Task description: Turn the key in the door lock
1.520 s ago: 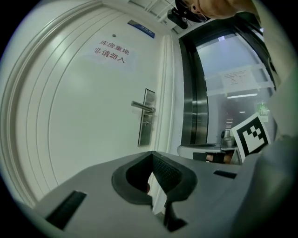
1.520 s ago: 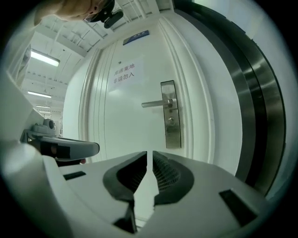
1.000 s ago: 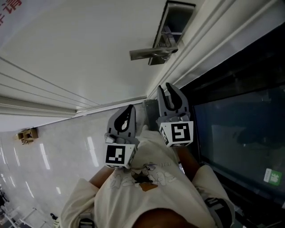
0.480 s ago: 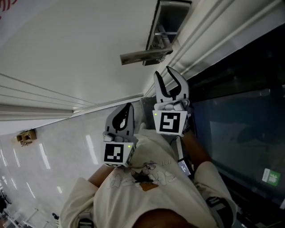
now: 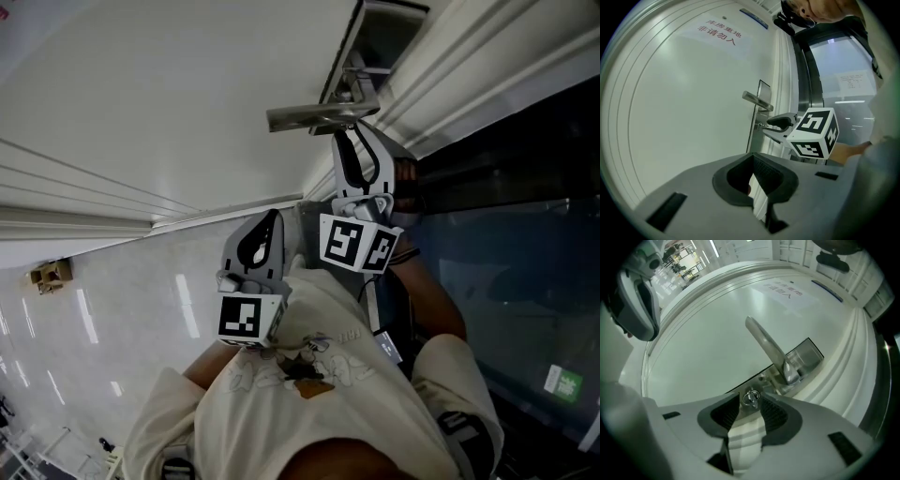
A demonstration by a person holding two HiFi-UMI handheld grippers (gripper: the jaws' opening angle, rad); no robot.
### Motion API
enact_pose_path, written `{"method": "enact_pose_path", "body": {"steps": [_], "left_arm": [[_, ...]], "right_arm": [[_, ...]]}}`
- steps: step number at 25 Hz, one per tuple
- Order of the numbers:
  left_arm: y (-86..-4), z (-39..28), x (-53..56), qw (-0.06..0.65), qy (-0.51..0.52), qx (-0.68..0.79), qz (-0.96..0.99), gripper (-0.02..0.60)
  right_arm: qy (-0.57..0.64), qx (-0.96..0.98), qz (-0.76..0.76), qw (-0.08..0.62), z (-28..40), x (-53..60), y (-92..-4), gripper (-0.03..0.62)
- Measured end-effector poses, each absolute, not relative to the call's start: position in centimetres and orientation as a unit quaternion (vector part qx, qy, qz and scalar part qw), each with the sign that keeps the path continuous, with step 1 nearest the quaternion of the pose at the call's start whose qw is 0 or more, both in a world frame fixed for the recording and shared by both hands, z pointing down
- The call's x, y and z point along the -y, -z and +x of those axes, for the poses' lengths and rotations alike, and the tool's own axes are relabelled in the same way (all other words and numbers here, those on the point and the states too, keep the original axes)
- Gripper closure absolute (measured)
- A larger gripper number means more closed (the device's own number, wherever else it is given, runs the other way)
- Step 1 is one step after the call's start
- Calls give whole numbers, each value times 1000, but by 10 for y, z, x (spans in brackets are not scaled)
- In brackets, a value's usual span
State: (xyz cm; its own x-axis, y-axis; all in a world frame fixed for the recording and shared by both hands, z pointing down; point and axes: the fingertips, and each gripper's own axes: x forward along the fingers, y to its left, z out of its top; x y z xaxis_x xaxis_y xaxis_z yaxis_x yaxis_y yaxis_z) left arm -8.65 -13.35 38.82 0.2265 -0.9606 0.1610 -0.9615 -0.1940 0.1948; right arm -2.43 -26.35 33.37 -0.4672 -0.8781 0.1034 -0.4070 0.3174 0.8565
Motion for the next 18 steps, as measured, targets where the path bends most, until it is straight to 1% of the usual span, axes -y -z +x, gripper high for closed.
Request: {"method": "enact_pose_path", "body": {"steps": [3,10,15,18], "left_arm": [[-387,-90,136,127,0,626,769,575],[-391,-95,137,144,-1,628,765,575],[-390,-95,140,136,2,626,768,577],[-392,-94,140,145,0,625,767,575]], "right_arm": [[425,739,424,305,-26,269,-335,451],[433,729,435,303,-25,277,-334,524],[424,734,444,290,-26,278,-333,571],[411,740,454,280,-25,278,-332,574]]}}
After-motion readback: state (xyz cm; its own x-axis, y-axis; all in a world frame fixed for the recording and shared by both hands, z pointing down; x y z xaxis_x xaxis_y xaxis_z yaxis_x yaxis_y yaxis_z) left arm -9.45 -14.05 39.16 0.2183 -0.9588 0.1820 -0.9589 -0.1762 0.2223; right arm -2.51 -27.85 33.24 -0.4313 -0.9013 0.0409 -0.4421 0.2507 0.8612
